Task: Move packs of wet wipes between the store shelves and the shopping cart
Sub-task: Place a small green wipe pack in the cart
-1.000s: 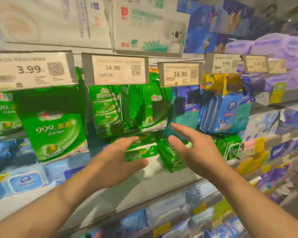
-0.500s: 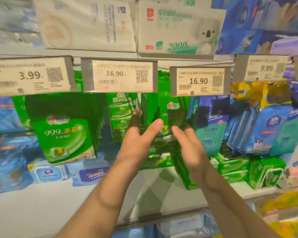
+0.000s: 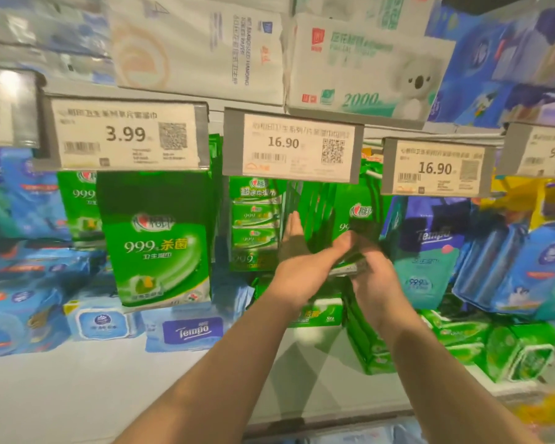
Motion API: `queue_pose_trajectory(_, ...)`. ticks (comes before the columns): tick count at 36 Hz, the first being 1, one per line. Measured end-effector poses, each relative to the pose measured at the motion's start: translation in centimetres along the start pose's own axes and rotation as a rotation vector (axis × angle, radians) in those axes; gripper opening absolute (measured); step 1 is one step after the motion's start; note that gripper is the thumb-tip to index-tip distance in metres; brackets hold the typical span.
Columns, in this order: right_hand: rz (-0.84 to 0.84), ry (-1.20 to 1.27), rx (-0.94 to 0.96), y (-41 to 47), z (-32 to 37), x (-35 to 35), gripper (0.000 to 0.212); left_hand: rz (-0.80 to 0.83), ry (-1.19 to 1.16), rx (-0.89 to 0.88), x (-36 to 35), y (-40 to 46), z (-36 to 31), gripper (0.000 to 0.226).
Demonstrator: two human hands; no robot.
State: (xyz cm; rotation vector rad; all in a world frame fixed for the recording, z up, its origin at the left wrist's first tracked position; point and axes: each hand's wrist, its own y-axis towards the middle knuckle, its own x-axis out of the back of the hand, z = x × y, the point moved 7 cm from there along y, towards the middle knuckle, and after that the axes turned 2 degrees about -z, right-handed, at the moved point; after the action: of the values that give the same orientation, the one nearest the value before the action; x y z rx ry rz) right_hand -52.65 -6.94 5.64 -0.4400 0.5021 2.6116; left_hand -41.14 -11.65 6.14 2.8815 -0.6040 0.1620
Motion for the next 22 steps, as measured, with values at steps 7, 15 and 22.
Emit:
queue_pose_trajectory(7,-0.005,0.003,-0.005,-0.1,-0.2,-0.2,0.091,0.006,0.018,-0.015,0.1,-0.3,-0.3,0.126)
queue_pose_trajectory(15,0.069,0.067,-0.030,-1.3,0.4,-0.1,0.041,-0.056,-0.060,-0.082,0.8,-1.2,-1.7,0.123)
queue_pose_trajectory(22,0.096,0.146,-0.133,-5.7,3.8,-1.9,0.026,0.022,-0.121,-0.121,1.0,-3.7,-3.6,0.108)
